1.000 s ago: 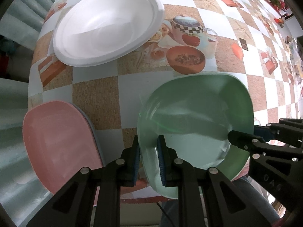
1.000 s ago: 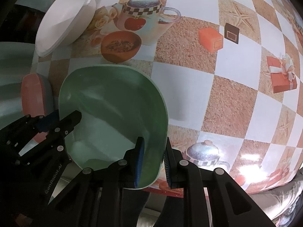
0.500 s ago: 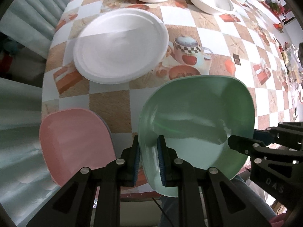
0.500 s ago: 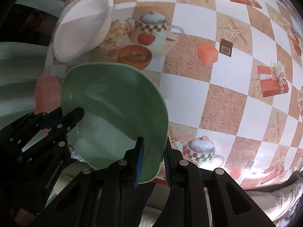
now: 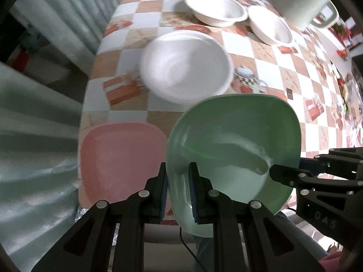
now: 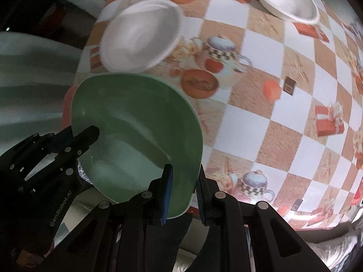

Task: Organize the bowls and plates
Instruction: 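Lift the green plate with both grippers and carry it over the pink plate, then lower the green plate onto the pink plate and open both grippers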

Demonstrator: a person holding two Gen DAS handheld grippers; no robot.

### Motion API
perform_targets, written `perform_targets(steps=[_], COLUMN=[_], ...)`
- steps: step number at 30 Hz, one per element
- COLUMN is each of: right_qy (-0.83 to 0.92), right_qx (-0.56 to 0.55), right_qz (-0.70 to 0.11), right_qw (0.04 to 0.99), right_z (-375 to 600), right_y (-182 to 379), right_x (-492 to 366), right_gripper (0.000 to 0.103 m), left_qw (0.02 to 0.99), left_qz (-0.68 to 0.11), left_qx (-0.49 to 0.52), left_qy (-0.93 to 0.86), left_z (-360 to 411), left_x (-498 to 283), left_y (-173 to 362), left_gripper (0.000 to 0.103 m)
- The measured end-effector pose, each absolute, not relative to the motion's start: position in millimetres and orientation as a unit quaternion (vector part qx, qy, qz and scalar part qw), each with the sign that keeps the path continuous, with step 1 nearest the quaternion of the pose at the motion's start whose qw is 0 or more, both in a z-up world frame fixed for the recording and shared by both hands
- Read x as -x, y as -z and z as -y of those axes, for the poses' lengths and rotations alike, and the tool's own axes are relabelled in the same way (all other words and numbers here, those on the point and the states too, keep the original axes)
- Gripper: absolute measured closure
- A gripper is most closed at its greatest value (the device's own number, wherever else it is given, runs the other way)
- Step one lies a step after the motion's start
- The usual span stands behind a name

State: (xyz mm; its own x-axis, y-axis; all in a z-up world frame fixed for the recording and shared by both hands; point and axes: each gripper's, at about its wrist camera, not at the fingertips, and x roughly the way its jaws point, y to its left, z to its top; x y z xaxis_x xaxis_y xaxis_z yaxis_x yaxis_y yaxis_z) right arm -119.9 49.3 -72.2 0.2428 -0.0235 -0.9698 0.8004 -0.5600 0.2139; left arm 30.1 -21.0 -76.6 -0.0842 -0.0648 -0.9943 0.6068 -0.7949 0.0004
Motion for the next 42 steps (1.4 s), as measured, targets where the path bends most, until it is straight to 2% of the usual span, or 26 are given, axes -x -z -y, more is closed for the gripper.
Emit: perform_targets(steps=[18, 40, 42], right_qy=[0.496, 0.47, 0.47], right_qx=[-0.672, -0.71, -0.711], right_qz=[-0.323, -0.312, -0.312], right_qw=[0.445, 0.421, 0.421], right_z=[16, 35, 34], right_y=[69, 116, 116], right_x=[57, 42, 43], right_gripper=[0.08, 0.08, 0.08], left_qw=[0.333, 0.334, 0.332], left_qz=[-0.236, -0.24, -0.242], left_qx=[-0.614, -0.626, -0.625], left_qy=[0.675, 0.662, 0.663], left_z=[85, 106, 106], left_x=[-105, -112, -112], left_y=[61, 89, 91], left_gripper=[0.084, 0.084, 0.081])
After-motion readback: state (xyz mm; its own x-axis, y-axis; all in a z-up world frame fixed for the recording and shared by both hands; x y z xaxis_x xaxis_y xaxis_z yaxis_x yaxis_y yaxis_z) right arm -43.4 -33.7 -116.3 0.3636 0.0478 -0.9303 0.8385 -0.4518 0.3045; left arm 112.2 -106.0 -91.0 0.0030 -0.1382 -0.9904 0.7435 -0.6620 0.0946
